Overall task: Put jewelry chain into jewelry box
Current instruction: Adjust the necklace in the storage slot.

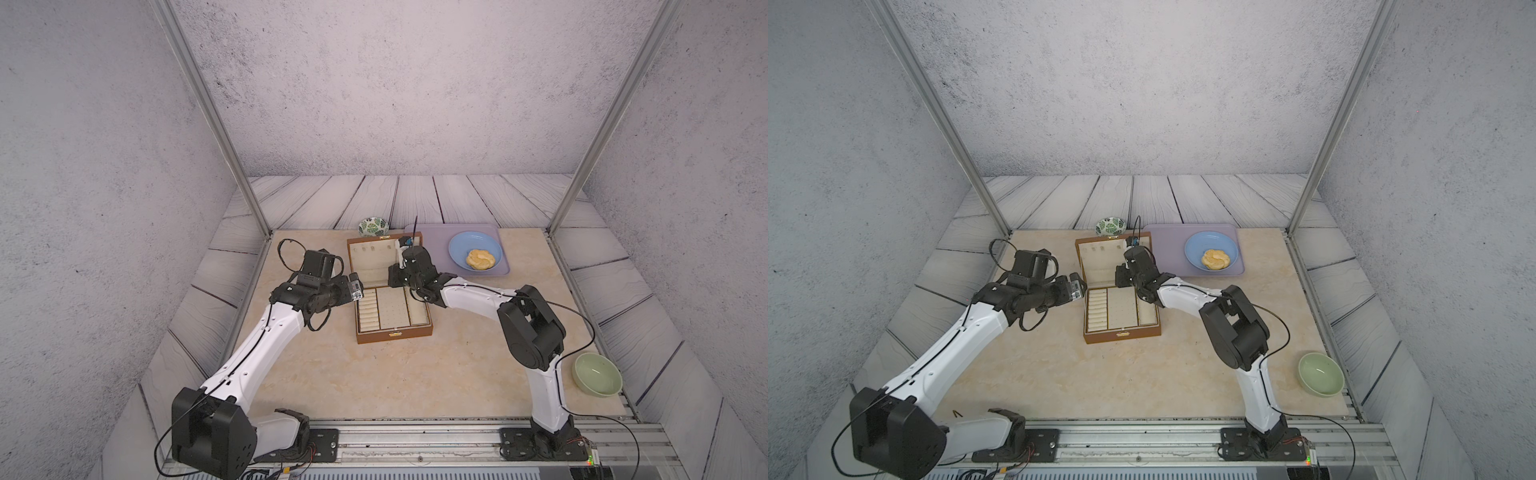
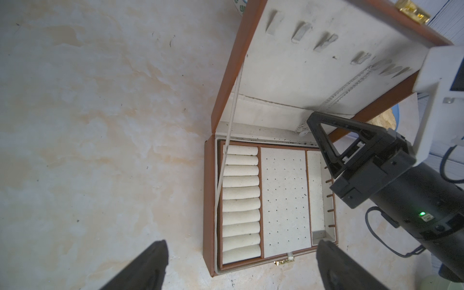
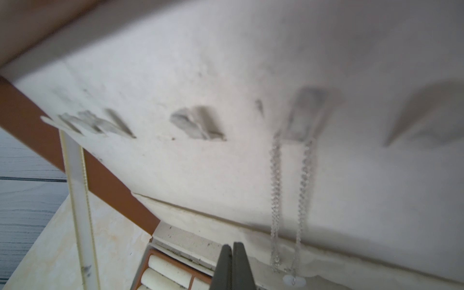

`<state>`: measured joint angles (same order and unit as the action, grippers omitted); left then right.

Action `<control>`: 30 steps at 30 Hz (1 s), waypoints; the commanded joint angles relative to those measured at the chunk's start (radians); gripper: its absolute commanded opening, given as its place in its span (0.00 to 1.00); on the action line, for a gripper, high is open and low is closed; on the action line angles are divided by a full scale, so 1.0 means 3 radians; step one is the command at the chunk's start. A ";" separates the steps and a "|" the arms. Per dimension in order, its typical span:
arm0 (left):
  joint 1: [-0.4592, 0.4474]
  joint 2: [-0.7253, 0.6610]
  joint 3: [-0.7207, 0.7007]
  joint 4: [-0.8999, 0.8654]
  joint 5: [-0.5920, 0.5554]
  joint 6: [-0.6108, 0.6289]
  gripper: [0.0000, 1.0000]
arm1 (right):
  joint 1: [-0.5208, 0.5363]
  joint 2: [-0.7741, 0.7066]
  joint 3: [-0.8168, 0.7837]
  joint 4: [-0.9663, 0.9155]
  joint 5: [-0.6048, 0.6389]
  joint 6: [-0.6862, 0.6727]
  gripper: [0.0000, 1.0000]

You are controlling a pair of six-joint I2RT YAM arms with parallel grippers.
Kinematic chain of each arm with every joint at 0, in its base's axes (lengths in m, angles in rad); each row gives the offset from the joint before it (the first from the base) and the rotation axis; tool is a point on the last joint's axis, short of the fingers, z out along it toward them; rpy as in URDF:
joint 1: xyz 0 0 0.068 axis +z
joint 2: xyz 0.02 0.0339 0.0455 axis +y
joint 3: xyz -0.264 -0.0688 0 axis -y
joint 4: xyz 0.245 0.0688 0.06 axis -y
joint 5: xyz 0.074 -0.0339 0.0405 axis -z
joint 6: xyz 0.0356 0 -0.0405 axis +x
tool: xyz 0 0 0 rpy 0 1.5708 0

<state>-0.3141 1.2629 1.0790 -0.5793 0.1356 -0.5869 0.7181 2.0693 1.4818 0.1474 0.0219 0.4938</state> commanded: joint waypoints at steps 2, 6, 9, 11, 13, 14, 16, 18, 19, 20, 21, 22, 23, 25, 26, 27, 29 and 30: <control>0.0030 -0.0064 -0.0037 -0.0033 -0.0011 0.0053 0.98 | 0.0004 -0.0074 -0.0120 0.0055 0.0168 -0.0008 0.12; 0.0030 -0.0063 -0.0040 -0.0040 -0.0014 0.0063 0.98 | 0.0004 -0.0059 -0.0221 0.0184 0.0307 -0.0015 0.17; 0.0029 -0.0057 -0.0039 -0.0037 -0.0012 0.0074 0.98 | -0.0001 -0.0017 -0.0189 0.0149 0.0339 -0.0042 0.19; 0.0030 -0.0052 -0.0028 -0.0045 -0.0012 0.0077 0.98 | -0.0001 0.0017 -0.0168 0.0145 0.0355 -0.0050 0.20; 0.0030 -0.0049 -0.0024 -0.0056 -0.0020 0.0085 0.98 | -0.0005 0.0048 -0.0148 0.0147 0.0355 -0.0055 0.20; 0.0030 -0.0048 -0.0025 -0.0054 -0.0018 0.0087 0.98 | -0.0006 0.0066 -0.0135 0.0148 0.0360 -0.0060 0.20; 0.0030 -0.0042 -0.0026 -0.0056 -0.0022 0.0090 0.98 | -0.0011 0.0114 -0.0077 0.0110 0.0352 -0.0075 0.22; 0.0030 -0.0042 -0.0018 -0.0057 -0.0027 0.0098 0.98 | -0.0016 0.0155 -0.0039 0.0067 0.0366 -0.0069 0.22; 0.0030 -0.0040 -0.0014 -0.0061 -0.0026 0.0100 0.98 | -0.0025 0.0170 -0.0036 0.0077 0.0363 -0.0066 0.22; 0.0030 -0.0037 -0.0011 -0.0063 -0.0024 0.0103 0.98 | -0.0029 0.0179 -0.0036 0.0091 0.0362 -0.0066 0.23; 0.0030 -0.0037 -0.0008 -0.0063 -0.0026 0.0104 0.98 | -0.0030 0.0199 -0.0025 0.0102 0.0346 -0.0070 0.23; 0.0030 -0.0033 -0.0006 -0.0066 -0.0027 0.0110 0.98 | -0.0028 0.0215 -0.0004 0.0100 0.0325 -0.0075 0.23; 0.0030 -0.0030 -0.0006 -0.0068 -0.0030 0.0112 0.98 | -0.0030 0.0233 0.0021 0.0091 0.0310 -0.0084 0.23; 0.0030 -0.0022 0.0000 -0.0069 -0.0033 0.0115 0.98 | -0.0030 0.0257 0.0061 0.0071 0.0279 -0.0086 0.24; 0.0030 -0.0022 0.0002 -0.0068 -0.0037 0.0116 0.98 | -0.0031 0.0267 0.0070 0.0072 0.0271 -0.0083 0.24; 0.0030 -0.0019 -0.0001 -0.0075 -0.0038 0.0119 0.98 | -0.0031 0.0278 0.0072 0.0070 0.0270 -0.0077 0.24; 0.0030 -0.0019 0.0006 -0.0078 -0.0045 0.0118 0.98 | -0.0031 0.0290 0.0075 0.0076 0.0278 -0.0084 0.22; 0.0030 -0.0021 0.0007 -0.0083 -0.0044 0.0117 0.98 | -0.0031 0.0291 0.0072 0.0079 0.0282 -0.0089 0.20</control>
<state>-0.3141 1.2629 1.0752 -0.5819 0.1349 -0.5644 0.7151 2.1357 1.4803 0.1749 0.1032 0.4767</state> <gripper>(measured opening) 0.980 0.204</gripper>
